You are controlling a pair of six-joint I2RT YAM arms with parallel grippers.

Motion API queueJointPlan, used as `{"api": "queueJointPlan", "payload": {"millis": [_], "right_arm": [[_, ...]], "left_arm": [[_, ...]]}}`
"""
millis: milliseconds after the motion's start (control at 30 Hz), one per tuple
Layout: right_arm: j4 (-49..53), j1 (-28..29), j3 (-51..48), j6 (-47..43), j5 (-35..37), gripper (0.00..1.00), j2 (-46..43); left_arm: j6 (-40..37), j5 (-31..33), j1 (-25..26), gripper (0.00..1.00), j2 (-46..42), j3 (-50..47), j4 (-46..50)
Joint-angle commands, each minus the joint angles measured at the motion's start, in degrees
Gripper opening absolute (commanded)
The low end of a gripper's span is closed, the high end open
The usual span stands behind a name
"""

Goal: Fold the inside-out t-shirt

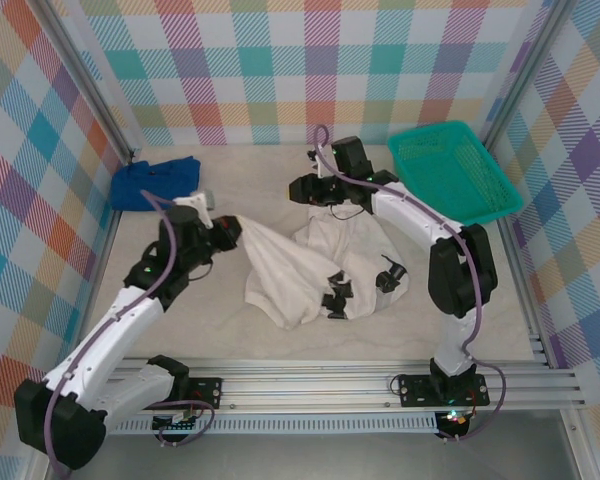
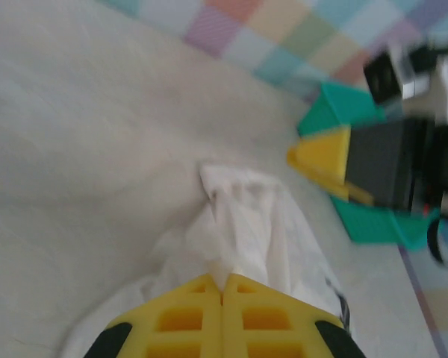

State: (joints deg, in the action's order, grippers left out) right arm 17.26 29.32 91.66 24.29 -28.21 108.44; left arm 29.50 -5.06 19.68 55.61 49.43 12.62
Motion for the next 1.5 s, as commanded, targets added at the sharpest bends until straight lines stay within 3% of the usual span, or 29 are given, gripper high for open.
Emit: {"api": "queueJointPlan", "payload": {"millis": [0, 133, 367, 600, 800, 967, 1067, 1233, 1467], "right_arm": [[7.9, -1.2, -4.1, -10.4, 10.7, 0.47, -9.3], [11.3, -3.3, -17.8, -13.3, 21.3, 0.51, -18.7], [10.1, -7.9, -31.2, -11.6, 24.6, 0.54, -21.4], [4.3, -6.6, -19.4, -12.5, 17.0, 0.63, -8.5], [6.5, -4.9, -7.8, -13.1, 17.3, 0.64, 5.1], [7.5, -4.9, -4.0, -14.3, 23.6, 0.56, 10.9], [8.0, -4.9, -2.0, -15.8, 26.6, 0.45, 12.4], [7.5, -5.1, 0.1, -17.2, 26.7, 0.03, 11.8], [0.2, -10.0, -2.1, -14.7, 23.8, 0.00, -4.5]], "left_arm": [[-0.6, 1.7, -5.7, 0.00, -1.8, 4.6, 6.0], [-0.6, -0.6, -10.4, 0.00, -0.4, 7.3, 6.3], [-1.7, -3.3, -15.4, 0.00, 1.4, 12.5, 11.8], [-1.8, -6.0, -16.5, 0.00, 2.2, 13.5, 13.9], [-2.1, -7.0, -16.5, 0.00, 2.2, 12.7, 14.0], [-3.1, -6.9, -16.5, 0.00, 2.4, 13.2, 14.7], [-3.8, -6.2, -16.6, 0.00, 2.5, 13.6, 14.9], [-4.1, -5.3, -16.8, 0.00, 3.2, 14.7, 14.2], [-3.1, -3.9, -18.8, 0.00, 8.3, 25.3, 12.7]]}}
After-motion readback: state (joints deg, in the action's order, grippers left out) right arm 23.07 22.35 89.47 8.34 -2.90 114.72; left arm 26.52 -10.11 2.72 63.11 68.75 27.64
